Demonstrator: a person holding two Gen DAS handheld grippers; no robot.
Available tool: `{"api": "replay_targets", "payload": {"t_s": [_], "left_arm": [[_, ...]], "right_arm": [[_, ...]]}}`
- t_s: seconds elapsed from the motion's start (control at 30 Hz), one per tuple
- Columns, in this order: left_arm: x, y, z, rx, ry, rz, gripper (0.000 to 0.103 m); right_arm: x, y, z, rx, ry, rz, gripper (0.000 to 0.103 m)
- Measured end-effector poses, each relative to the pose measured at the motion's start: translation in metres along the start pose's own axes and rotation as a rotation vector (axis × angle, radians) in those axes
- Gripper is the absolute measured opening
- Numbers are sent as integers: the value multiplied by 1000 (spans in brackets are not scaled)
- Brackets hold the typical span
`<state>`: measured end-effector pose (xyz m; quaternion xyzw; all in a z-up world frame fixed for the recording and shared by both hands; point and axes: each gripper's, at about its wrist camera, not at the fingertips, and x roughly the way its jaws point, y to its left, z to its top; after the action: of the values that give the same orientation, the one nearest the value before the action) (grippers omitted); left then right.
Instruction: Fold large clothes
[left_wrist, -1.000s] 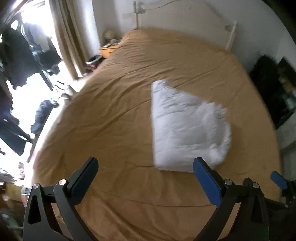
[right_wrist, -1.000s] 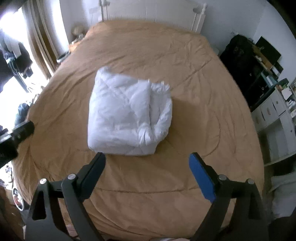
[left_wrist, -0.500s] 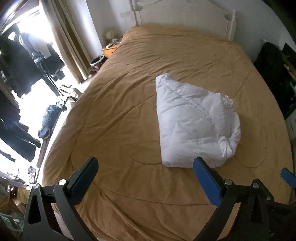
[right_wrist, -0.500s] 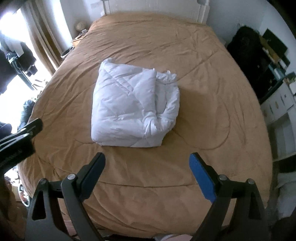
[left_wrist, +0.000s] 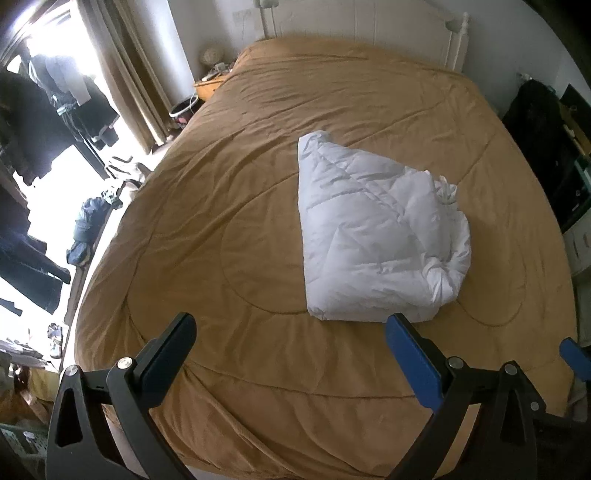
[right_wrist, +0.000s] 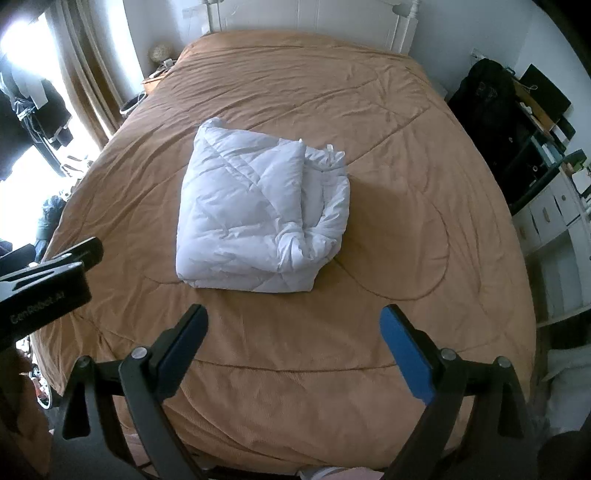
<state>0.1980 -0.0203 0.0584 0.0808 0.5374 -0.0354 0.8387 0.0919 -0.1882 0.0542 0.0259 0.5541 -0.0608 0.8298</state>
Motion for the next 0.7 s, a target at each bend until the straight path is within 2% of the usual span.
{"api": "replay_targets", "payload": {"t_s": [0.27, 0.7], "left_arm": [[9, 3, 0, -6, 46, -13, 102], [8, 1, -2, -3, 35, -1, 102]], "right_arm": [[9, -2, -3, 28, 44, 17, 95], [8, 1, -2, 16, 38, 8, 95]]}}
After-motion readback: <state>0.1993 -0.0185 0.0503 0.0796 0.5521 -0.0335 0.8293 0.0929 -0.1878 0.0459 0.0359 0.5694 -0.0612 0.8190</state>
